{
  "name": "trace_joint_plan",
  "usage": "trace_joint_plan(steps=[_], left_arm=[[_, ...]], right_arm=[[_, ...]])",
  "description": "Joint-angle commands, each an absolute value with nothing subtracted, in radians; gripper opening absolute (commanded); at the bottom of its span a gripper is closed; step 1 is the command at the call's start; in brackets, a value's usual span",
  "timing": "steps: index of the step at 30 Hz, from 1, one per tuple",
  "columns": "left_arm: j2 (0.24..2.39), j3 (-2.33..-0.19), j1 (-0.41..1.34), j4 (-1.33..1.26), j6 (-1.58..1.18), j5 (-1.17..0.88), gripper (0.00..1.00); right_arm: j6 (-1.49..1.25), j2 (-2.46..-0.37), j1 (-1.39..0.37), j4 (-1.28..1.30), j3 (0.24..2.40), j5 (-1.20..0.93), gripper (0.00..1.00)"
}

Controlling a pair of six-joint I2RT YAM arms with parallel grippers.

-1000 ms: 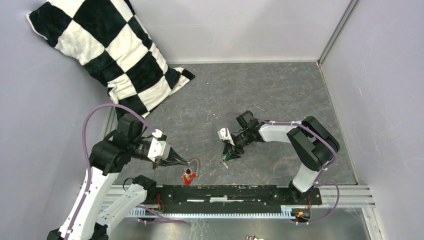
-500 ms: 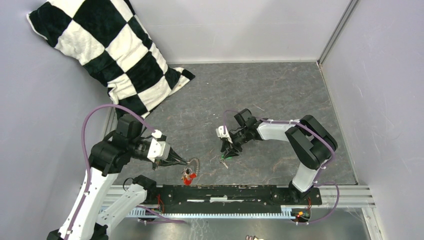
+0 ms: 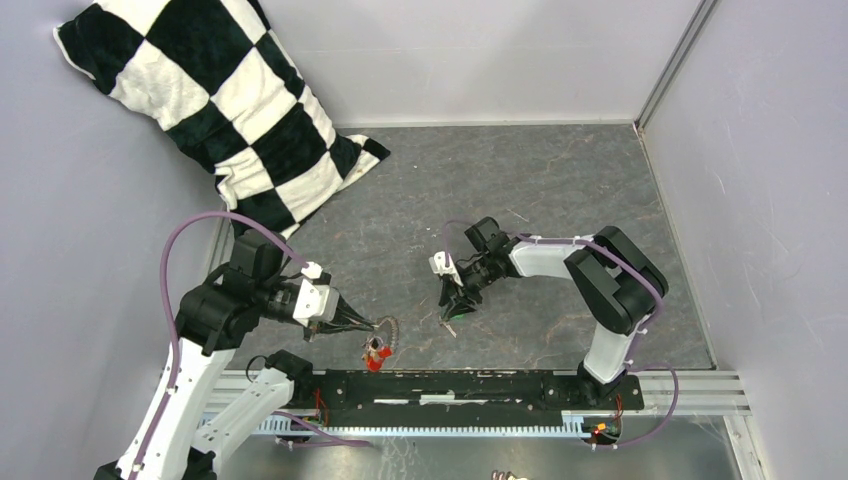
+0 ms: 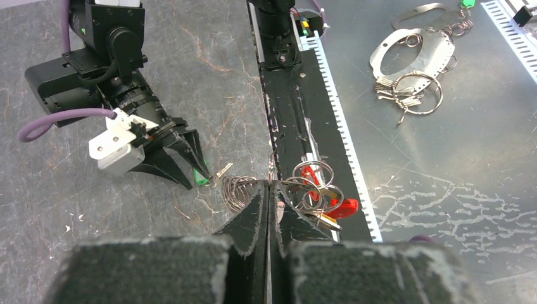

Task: Put the keys on the keyring

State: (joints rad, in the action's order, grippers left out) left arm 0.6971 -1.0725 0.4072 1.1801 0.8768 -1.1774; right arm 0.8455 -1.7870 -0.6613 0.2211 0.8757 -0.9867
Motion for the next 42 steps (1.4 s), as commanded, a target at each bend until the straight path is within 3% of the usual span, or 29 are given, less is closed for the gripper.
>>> trace_joint_plan(steps=[1,14,24,29,32,42], left_arm=[[0.686,-1.101,0.410,1.171,0.908,-1.171,0.02],[0.683,-1.107,0.410,1.171,0.906,-1.152,0.02],[0.684,-1.117,0.410,1.171,0.904,-1.135,0.02],[0.678,-1.118,0.410,1.172,0.902,-1.132,0.02],[0.675,-1.116,0.410,1.172,0.900,-1.132,0.02],[0.671,-1.106,0.410,1.171,0.903,-1.138,0.02]], right_arm=[[0.917,-1.817,-0.669,0.281,0.917,-1.015,0.44],[1.004,-1.877,-0.682,0.385,1.001,-1.020,0.42],[1.034,-1.873,-0.683,0.416,0.975,-1.022,0.23],[0.995,-1.854,-0.680,0.376,0.952,-1.004,0.07],[0.932,-1.822,-0.680,0.302,0.928,-0.982,0.01],[0.518,-1.596,-0.672,-0.260,0.664,-0.852,0.01]])
